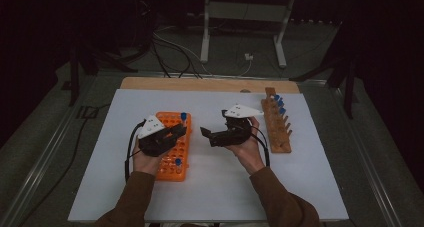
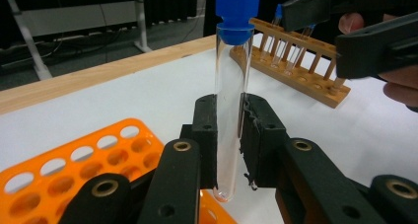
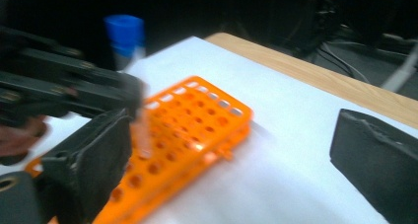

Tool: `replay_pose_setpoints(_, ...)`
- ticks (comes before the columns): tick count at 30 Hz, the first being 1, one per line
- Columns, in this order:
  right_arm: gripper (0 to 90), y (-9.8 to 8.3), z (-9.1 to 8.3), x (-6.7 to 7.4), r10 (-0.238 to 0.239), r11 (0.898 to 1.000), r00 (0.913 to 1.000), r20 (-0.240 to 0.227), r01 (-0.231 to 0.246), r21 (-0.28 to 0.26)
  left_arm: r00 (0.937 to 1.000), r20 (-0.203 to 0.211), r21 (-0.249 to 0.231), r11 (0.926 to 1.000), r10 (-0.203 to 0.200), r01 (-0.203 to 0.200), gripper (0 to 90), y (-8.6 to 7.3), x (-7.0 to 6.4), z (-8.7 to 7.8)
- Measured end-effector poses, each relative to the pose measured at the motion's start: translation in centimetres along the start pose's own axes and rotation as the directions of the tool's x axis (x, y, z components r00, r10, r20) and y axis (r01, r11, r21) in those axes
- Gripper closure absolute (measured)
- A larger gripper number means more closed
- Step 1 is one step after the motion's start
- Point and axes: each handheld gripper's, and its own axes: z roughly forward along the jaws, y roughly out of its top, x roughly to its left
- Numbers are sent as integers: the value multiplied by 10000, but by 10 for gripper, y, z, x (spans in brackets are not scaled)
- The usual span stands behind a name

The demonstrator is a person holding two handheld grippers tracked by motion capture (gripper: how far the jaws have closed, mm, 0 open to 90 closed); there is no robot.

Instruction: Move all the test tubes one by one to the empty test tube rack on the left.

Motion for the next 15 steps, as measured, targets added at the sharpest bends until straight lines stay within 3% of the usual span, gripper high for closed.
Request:
replay_pose_setpoints(10, 0, -14, -21, -16, -170, 9998, 9990, 424, 168, 47, 9995, -138, 77, 9996, -285, 287, 783, -9, -1, -18)
replay_pose_setpoints(15, 0, -28, -36, -25, 59, 10000, 9982, 603, -57, -44, 9993, -89, 64, 9994, -353, 354, 783, -14, -2, -27)
